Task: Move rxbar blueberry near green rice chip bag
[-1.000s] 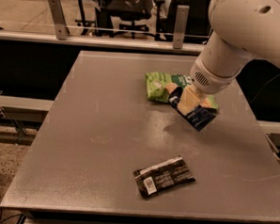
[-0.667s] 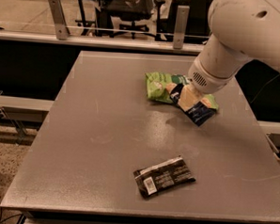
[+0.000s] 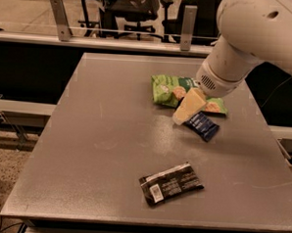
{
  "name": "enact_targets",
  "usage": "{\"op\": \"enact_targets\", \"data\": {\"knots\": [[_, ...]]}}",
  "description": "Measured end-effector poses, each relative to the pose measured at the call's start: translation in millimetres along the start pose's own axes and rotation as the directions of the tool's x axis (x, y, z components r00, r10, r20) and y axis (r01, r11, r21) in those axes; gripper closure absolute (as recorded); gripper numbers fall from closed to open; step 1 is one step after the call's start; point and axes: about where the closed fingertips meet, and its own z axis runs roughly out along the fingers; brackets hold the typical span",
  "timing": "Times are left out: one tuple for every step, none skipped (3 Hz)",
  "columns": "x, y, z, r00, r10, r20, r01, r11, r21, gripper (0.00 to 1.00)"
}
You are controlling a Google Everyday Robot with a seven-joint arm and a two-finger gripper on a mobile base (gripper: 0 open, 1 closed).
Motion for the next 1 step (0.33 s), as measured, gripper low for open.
{"op": "enact_targets", "data": {"knots": [[0.0,0.0,0.0,1.000,0.000,0.000,0.000,1.0000,0.000,0.00]]}}
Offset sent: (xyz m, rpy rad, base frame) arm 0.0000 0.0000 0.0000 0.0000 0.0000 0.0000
